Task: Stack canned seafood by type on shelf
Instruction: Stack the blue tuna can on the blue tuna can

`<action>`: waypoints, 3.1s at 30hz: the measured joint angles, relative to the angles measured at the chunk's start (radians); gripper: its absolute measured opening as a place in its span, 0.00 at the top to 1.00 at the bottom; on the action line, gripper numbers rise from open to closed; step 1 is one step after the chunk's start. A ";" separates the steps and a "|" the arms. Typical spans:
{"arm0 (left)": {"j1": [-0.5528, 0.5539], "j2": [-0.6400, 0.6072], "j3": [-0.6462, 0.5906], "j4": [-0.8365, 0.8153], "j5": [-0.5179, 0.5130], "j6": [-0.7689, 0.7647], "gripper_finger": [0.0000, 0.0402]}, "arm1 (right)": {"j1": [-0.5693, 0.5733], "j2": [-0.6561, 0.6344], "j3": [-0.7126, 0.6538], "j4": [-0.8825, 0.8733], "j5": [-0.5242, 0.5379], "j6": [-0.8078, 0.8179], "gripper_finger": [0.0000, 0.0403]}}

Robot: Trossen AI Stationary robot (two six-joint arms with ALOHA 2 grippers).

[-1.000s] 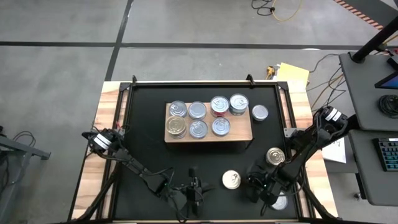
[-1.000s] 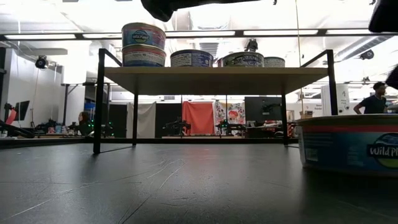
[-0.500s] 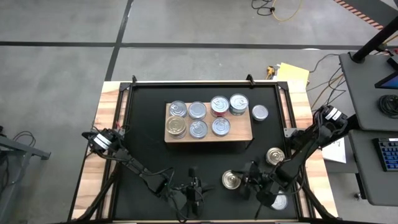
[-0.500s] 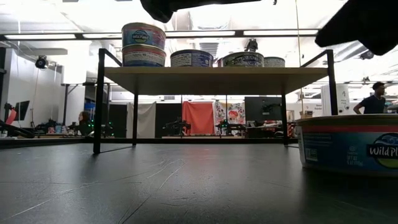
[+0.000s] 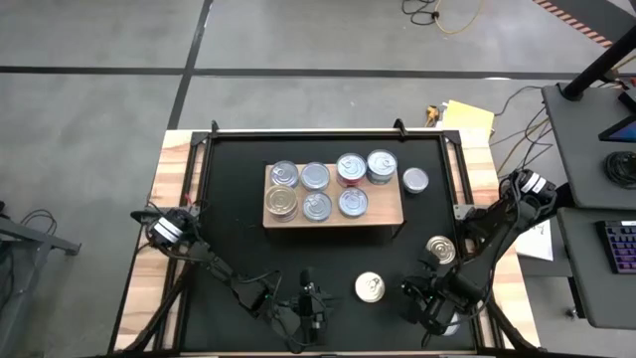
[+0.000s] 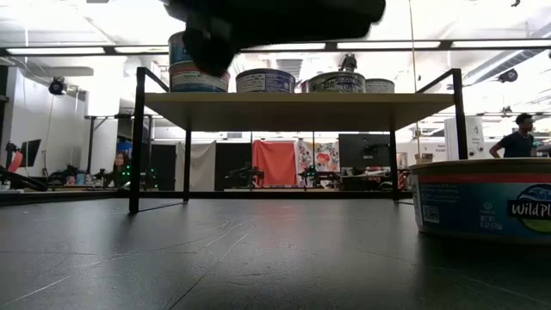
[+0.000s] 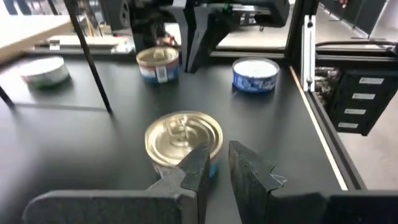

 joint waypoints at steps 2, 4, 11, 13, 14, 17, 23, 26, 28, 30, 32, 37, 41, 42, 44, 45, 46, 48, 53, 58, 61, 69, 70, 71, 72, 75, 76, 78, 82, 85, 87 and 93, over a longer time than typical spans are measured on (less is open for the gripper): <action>0.001 0.027 0.000 0.034 -0.002 -0.025 0.89 | 0.000 0.014 -0.025 0.006 -0.009 0.020 0.97; 0.001 0.048 0.000 0.056 -0.005 -0.032 0.89 | -0.001 0.040 -0.048 0.016 -0.009 0.029 0.97; 0.002 0.064 0.000 0.072 -0.009 -0.017 0.89 | -0.003 0.141 -0.078 0.129 -0.008 0.008 0.97; 0.002 0.064 0.000 0.070 -0.008 -0.002 0.89 | -0.012 0.171 -0.078 0.192 0.010 -0.028 0.97; 0.002 0.064 0.000 0.071 -0.009 0.002 0.89 | -0.018 0.182 -0.078 0.218 0.020 -0.048 0.97; 0.002 0.064 0.000 0.061 -0.009 0.014 0.89 | -0.042 0.203 -0.078 0.300 0.044 -0.118 0.97; 0.004 0.064 0.000 0.044 -0.009 0.020 0.89 | -0.108 0.233 -0.064 0.465 0.054 -0.293 0.97; 0.005 0.064 0.000 0.027 -0.010 0.017 0.89 | -0.137 0.241 -0.048 0.498 0.052 -0.366 0.97; 0.005 0.064 0.000 0.002 -0.011 0.005 0.89 | -0.151 0.240 -0.041 0.490 0.050 -0.394 0.97; 0.005 0.064 0.000 -0.033 -0.012 -0.024 0.89 | -0.158 0.230 -0.040 0.466 0.043 -0.403 0.97; 0.005 0.064 0.000 -0.079 -0.030 -0.075 0.89 | -0.159 0.208 -0.037 0.430 0.038 -0.401 0.97; 0.006 0.063 0.000 -0.175 -0.115 -0.190 0.90 | -0.151 0.147 -0.036 0.282 0.036 -0.326 0.97; 0.017 0.063 0.000 -0.176 -0.116 -0.171 0.91 | -0.147 0.126 -0.037 0.233 0.040 -0.285 0.97; 0.020 0.062 0.000 -0.179 -0.115 -0.164 0.91 | -0.147 0.125 -0.037 0.234 0.039 -0.279 0.97; 0.028 0.062 0.000 -0.194 -0.113 -0.158 0.91 | -0.147 0.125 -0.037 0.234 0.035 -0.274 0.97; 0.030 0.064 0.000 -0.197 -0.109 -0.158 0.91 | -0.146 0.125 -0.037 0.235 0.035 -0.269 0.97; 0.031 0.066 0.000 -0.197 -0.107 -0.158 0.91 | -0.146 0.126 -0.037 0.236 0.035 -0.260 0.97; 0.031 0.077 0.000 -0.193 -0.102 -0.155 0.91 | -0.144 0.126 -0.037 0.237 0.032 -0.242 0.97; 0.028 0.102 0.002 -0.181 -0.095 -0.181 0.91 | -0.141 0.126 -0.037 0.268 0.014 -0.202 0.97; 0.024 0.105 0.002 -0.183 -0.097 -0.186 0.91 | -0.140 0.126 -0.043 0.391 -0.011 -0.209 0.97; 0.020 0.105 0.002 -0.187 -0.096 -0.186 0.91 | -0.141 0.126 -0.043 0.451 -0.036 -0.225 0.97; 0.005 0.105 0.002 -0.189 -0.092 -0.186 0.91 | -0.146 0.127 -0.058 0.453 -0.038 -0.196 0.97; 0.005 0.105 0.002 -0.189 -0.090 -0.186 0.91 | -0.147 0.127 -0.061 0.460 -0.036 -0.196 0.97; 0.005 0.105 0.002 -0.189 -0.089 -0.186 0.91 | -0.150 0.127 -0.065 0.474 -0.036 -0.196 0.97; 0.005 0.105 0.002 -0.189 -0.090 -0.185 0.91 | -0.153 0.127 -0.069 0.491 -0.036 -0.197 0.97; 0.005 0.106 0.002 -0.189 -0.089 -0.179 0.91 | -0.165 0.127 -0.091 0.552 -0.043 -0.205 0.97; 0.004 0.106 0.002 -0.190 -0.089 -0.179 0.91 | -0.169 0.127 -0.098 0.563 -0.043 -0.207 0.97; 0.002 0.106 0.002 -0.190 -0.090 -0.178 0.91 | -0.178 0.127 -0.107 0.573 -0.043 -0.208 0.97; -0.001 0.106 0.002 -0.191 -0.084 -0.166 0.91 | -0.194 0.127 -0.113 0.576 -0.043 -0.219 0.93; -0.006 0.106 0.002 -0.191 -0.080 -0.160 0.91 | -0.199 0.124 -0.113 0.576 -0.042 -0.249 0.86; -0.009 0.107 0.002 -0.194 -0.074 -0.159 0.91 | -0.200 0.123 -0.113 0.576 -0.034 -0.258 0.80; -0.010 0.114 -0.003 -0.210 -0.057 -0.153 0.91 | -0.205 0.123 -0.113 0.583 -0.029 -0.251 0.62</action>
